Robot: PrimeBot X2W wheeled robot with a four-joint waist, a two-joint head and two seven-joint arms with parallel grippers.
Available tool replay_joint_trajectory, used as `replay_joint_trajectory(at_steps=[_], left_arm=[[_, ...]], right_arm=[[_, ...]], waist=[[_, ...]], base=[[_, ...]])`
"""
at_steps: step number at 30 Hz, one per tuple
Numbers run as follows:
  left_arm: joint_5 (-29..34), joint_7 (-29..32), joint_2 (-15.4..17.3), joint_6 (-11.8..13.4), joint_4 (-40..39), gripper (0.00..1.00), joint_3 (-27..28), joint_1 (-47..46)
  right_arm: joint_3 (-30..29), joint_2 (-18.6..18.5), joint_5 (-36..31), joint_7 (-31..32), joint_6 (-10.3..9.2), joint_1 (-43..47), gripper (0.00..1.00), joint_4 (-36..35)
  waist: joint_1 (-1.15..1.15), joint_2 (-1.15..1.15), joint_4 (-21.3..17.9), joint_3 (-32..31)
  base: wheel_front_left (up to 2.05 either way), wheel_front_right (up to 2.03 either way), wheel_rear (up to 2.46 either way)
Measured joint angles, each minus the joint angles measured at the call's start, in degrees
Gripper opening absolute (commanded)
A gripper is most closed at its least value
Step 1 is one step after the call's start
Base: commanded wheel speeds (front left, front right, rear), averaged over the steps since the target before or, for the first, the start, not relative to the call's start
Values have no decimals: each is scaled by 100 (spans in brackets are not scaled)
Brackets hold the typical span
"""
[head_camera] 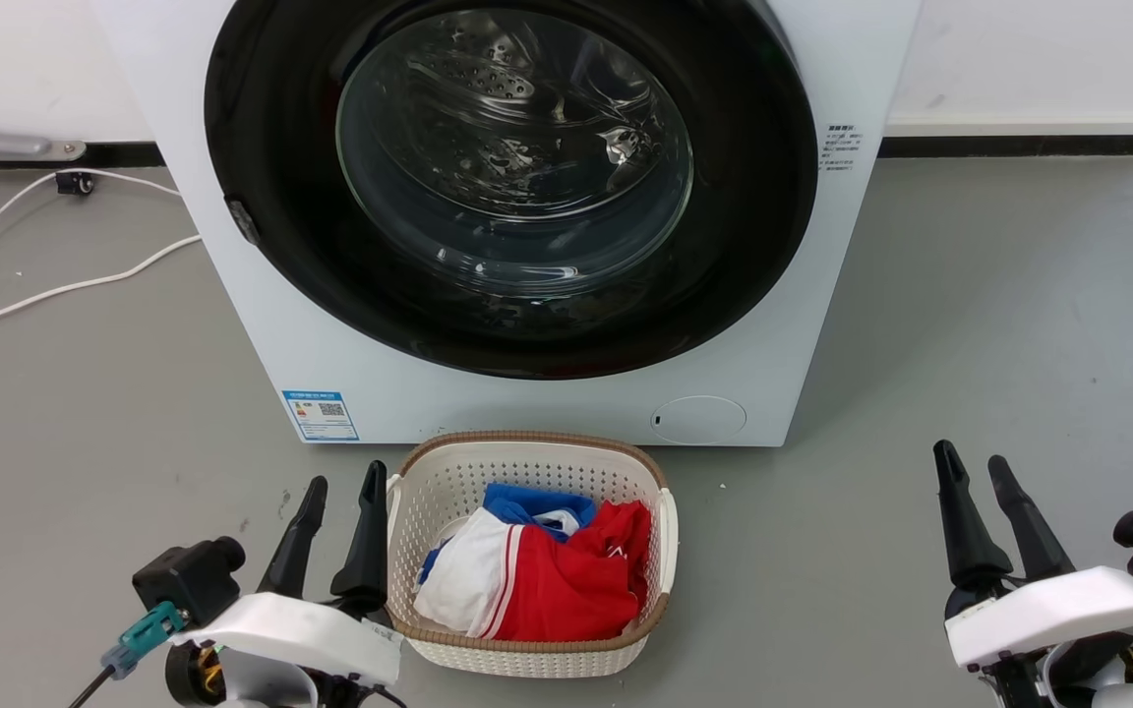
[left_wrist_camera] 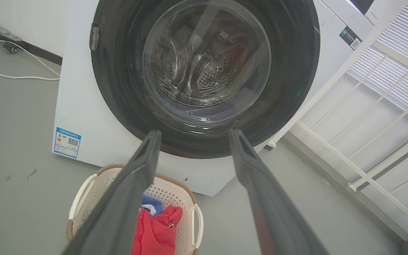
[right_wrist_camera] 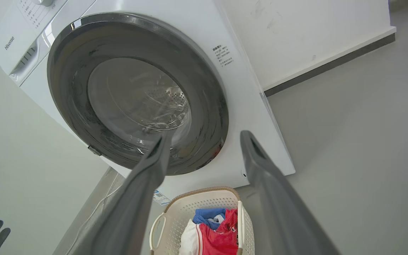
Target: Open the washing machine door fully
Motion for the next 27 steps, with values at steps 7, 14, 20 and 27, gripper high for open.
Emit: replay_joint_trajectory(at_steps=[7, 14, 20, 27], left_arm=[[624, -109, 66, 40, 40, 100, -60, -34], [1182, -203, 135, 101, 63, 100, -123, -61], [1582, -291, 201, 138, 116, 100, -193, -98], [1860, -374, 209, 185, 191, 100, -192, -124]], right_arm=[[-65, 8, -772, 57, 0, 19, 100, -75], [-104, 48, -1311, 85, 1, 75, 100, -135], [-131, 71, -1684, 98, 1, 96, 100, -179], [-127, 89, -2073, 91, 1, 136, 100, -235]], waist=[[0, 0, 24, -9], [0, 0, 16, -22], [0, 0, 17, -18], [0, 0, 16, -22]], base=[[0, 0, 0], [0, 0, 0], [0, 0, 0], [0, 0, 0]])
